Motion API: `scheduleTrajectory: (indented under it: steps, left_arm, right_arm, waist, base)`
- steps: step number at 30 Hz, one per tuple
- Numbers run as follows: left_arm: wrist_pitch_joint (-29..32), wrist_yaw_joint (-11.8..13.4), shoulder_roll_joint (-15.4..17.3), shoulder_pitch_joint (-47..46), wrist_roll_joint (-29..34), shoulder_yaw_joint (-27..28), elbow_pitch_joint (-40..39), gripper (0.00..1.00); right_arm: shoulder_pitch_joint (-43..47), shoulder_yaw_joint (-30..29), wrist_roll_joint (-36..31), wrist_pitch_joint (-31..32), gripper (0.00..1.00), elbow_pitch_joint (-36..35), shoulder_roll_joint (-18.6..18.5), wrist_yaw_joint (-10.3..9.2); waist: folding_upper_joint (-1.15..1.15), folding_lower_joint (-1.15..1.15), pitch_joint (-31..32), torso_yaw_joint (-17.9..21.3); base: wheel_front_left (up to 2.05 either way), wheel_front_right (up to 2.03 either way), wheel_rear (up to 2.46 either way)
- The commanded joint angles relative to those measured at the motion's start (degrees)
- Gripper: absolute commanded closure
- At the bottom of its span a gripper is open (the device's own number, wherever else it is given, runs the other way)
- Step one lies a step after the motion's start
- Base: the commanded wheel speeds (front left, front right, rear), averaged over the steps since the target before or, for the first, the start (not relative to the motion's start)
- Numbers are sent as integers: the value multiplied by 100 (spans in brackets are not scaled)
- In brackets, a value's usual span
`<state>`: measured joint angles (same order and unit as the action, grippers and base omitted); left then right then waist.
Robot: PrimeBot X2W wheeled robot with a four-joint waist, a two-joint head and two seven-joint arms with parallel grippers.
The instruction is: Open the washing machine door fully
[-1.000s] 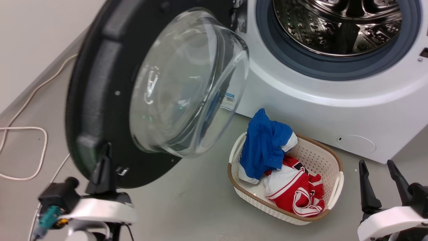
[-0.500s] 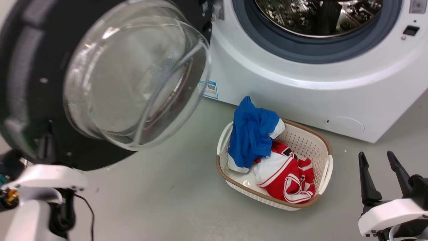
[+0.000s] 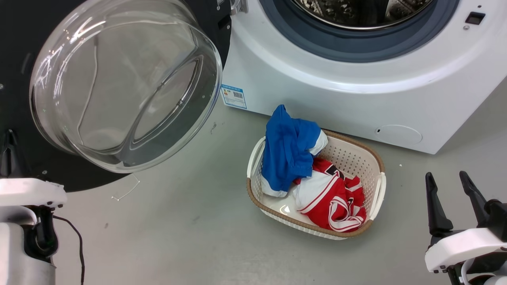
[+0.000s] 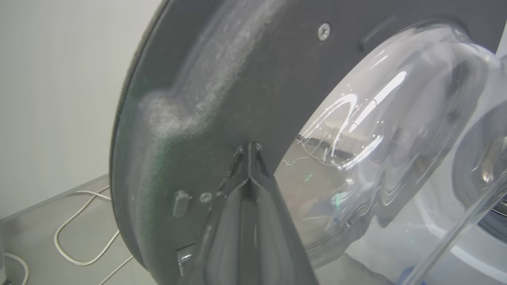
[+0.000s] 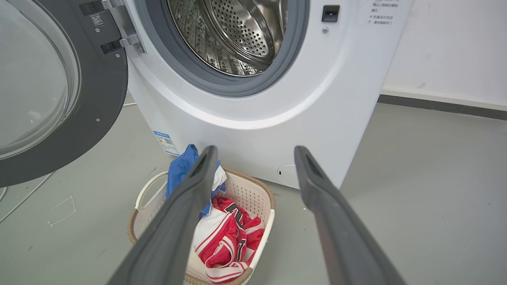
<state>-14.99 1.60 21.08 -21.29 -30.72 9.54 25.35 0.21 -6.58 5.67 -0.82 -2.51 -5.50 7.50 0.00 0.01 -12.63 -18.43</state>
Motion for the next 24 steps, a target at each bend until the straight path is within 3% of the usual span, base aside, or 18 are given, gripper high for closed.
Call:
scheduleTrajectory:
  steps: [1,11,16,24]
  left_arm:
    - [-26,23,-42,83,66,62,-59,100]
    - [-21,0,-696,1051,736,196,-995,100]
    - [-21,-131,-1075,1650,911,8,-1437,100]
    - [89,-224,-1347,2249,1138,-489,-1803,100]
  right_arm:
    - [-8,17,15,-32,0,20,-15,-2]
    - [115,103,-108,-171,0,264,92,-2]
    - [218,137,-113,-209,0,371,149,-2]
    - [266,260,-130,-285,0,493,201,-2]
  waist:
    - [0,-1,47,13]
    - [0,-1,518,44]
    - [0,-1,777,76]
    - [0,-1,1067,310]
  base:
    - [0,0,0]
    - [0,0,0]
    - [0,0,0]
    - [0,0,0]
